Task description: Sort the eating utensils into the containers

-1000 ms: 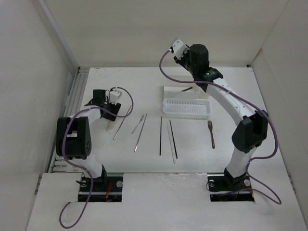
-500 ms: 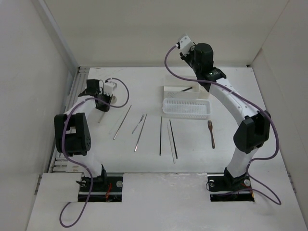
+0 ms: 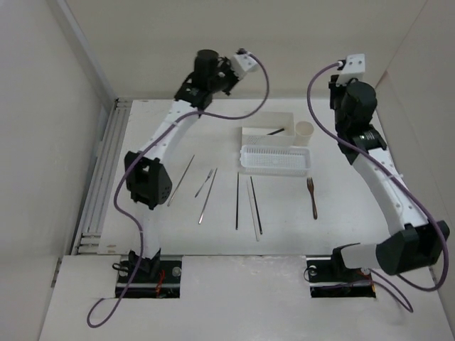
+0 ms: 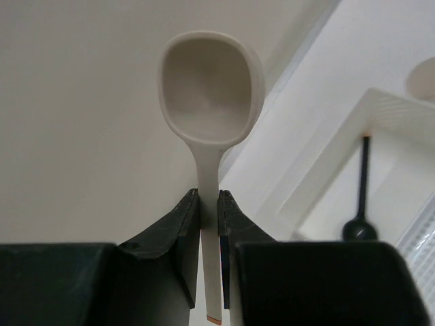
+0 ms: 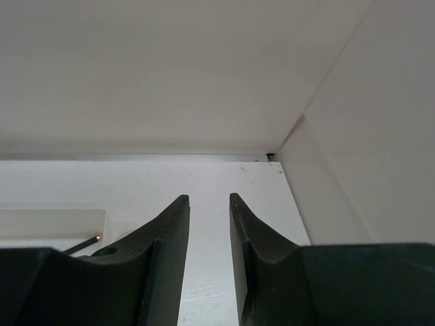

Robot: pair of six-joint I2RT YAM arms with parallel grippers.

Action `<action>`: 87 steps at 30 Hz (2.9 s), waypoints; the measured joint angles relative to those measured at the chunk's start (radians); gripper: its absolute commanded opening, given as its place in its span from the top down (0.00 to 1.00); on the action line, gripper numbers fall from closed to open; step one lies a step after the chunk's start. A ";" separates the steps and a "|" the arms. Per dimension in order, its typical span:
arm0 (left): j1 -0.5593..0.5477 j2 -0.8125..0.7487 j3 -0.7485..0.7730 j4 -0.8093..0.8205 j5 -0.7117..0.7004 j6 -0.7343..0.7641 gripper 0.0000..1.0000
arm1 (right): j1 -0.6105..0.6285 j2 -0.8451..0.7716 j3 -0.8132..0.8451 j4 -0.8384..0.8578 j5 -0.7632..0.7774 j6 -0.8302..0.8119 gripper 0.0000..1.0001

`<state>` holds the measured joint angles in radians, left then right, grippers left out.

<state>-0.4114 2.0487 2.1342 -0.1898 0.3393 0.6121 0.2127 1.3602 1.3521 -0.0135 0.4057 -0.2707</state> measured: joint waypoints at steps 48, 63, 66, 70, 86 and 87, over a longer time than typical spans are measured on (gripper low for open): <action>0.073 -0.520 -0.771 0.195 -0.507 -0.483 0.28 | -0.013 -0.110 -0.419 -0.523 -0.232 0.669 0.11; 0.193 -0.887 -1.354 0.403 -0.549 -0.443 0.29 | 0.011 0.127 -0.536 -0.632 -0.230 0.851 0.45; 0.191 -0.920 -1.378 0.494 -0.551 -0.436 0.28 | 0.011 0.142 -0.529 -0.631 -0.227 0.851 0.45; 0.188 -0.941 -1.415 0.534 -0.563 -0.430 0.28 | 0.011 0.144 -0.529 -0.628 -0.235 0.840 0.56; 0.203 -0.961 -1.436 0.520 -0.564 -0.446 0.31 | 0.019 0.015 -0.544 -0.695 -0.222 0.863 1.00; 0.203 -0.957 -1.434 0.502 -0.549 -0.447 0.31 | 0.032 -0.038 -0.542 -0.715 -0.194 0.884 1.00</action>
<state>-0.2081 1.0920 0.7002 0.3119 -0.2092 0.1654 0.2451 1.3220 0.8104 -0.7284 0.2119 0.6132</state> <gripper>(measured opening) 0.687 0.035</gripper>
